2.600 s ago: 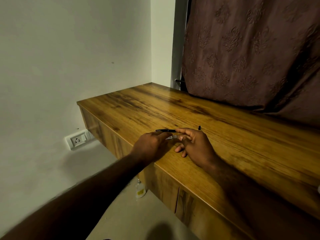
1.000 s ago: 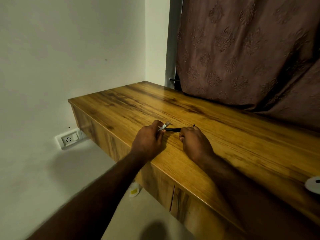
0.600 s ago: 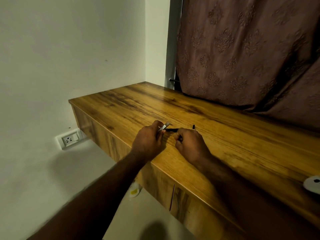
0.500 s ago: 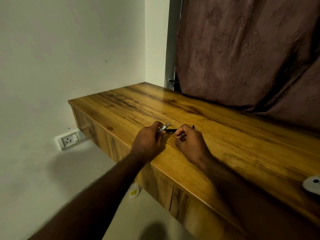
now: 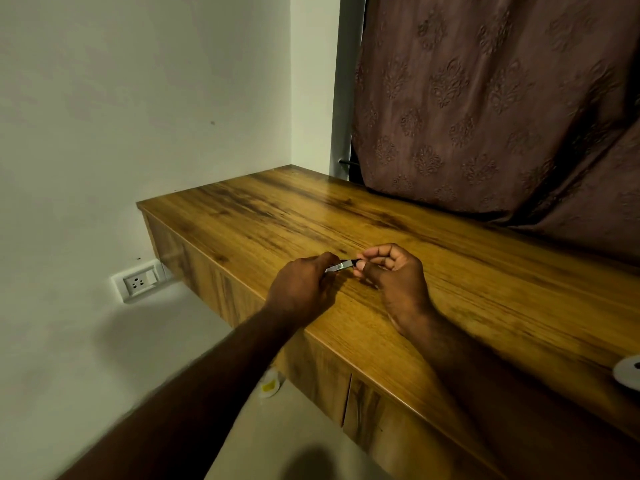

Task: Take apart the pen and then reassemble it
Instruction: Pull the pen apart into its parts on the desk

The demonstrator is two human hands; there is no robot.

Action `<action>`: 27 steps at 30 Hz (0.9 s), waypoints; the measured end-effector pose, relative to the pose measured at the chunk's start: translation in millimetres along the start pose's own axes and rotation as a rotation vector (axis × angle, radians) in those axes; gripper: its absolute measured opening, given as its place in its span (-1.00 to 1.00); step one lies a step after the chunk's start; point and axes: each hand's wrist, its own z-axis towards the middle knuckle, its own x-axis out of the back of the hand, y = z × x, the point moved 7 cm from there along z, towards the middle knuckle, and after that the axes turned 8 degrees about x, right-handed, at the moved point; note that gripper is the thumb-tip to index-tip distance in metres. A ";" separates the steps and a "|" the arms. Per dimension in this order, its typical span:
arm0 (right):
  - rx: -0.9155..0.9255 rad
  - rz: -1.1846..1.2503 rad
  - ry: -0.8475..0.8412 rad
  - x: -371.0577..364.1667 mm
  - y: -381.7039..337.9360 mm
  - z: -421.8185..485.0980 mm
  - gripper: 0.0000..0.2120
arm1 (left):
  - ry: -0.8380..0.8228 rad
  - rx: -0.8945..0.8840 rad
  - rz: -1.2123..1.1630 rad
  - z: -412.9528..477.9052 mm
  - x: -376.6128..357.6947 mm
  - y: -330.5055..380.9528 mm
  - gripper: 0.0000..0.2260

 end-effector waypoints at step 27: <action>-0.059 -0.080 -0.053 2.0 10.3 4.6 -0.86 | -0.033 -0.007 -0.108 0.1 1.1 1.7 -0.73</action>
